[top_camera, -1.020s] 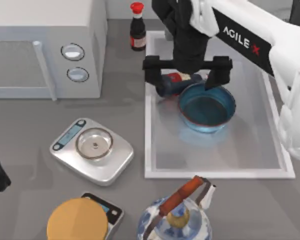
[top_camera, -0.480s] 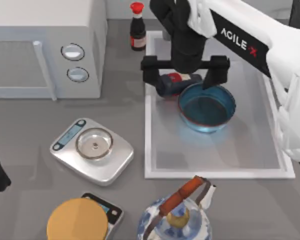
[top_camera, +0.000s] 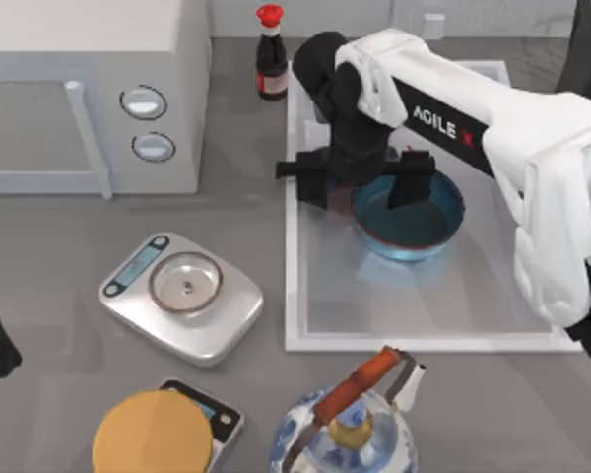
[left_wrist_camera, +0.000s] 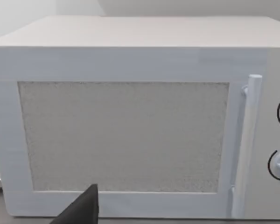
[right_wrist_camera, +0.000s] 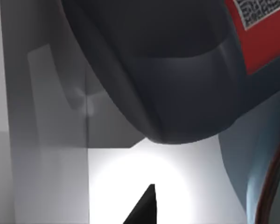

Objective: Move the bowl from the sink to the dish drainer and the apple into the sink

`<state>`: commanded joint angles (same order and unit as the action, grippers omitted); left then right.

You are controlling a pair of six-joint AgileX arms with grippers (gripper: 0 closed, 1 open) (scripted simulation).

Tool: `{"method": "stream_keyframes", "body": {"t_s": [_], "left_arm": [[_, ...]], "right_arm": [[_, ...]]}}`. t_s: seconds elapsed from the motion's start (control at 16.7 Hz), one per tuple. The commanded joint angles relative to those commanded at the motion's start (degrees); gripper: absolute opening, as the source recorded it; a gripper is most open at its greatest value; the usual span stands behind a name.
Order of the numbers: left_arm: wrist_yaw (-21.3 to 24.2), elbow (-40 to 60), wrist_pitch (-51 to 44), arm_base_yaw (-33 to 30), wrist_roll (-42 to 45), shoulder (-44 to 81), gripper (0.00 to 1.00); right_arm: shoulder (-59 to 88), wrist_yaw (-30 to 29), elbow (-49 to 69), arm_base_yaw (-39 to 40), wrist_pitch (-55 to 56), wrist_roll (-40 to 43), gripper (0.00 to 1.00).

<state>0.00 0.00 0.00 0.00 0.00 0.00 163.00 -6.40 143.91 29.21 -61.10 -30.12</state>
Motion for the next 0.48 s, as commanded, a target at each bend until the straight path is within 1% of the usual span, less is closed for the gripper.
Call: {"method": "stream_keyframes", "body": {"t_s": [0.3, 0.48], "left_arm": [[0.0, 0.0, 0.0, 0.0, 0.0, 0.0, 1.0], [0.0, 0.0, 0.0, 0.0, 0.0, 0.0, 1.0]], "right_arm": [[0.98, -0.03, -0.25, -0.39, 1.34, 0.29, 1.0], [0.98, -0.03, -0.25, -0.39, 1.34, 0.29, 0.77]]}}
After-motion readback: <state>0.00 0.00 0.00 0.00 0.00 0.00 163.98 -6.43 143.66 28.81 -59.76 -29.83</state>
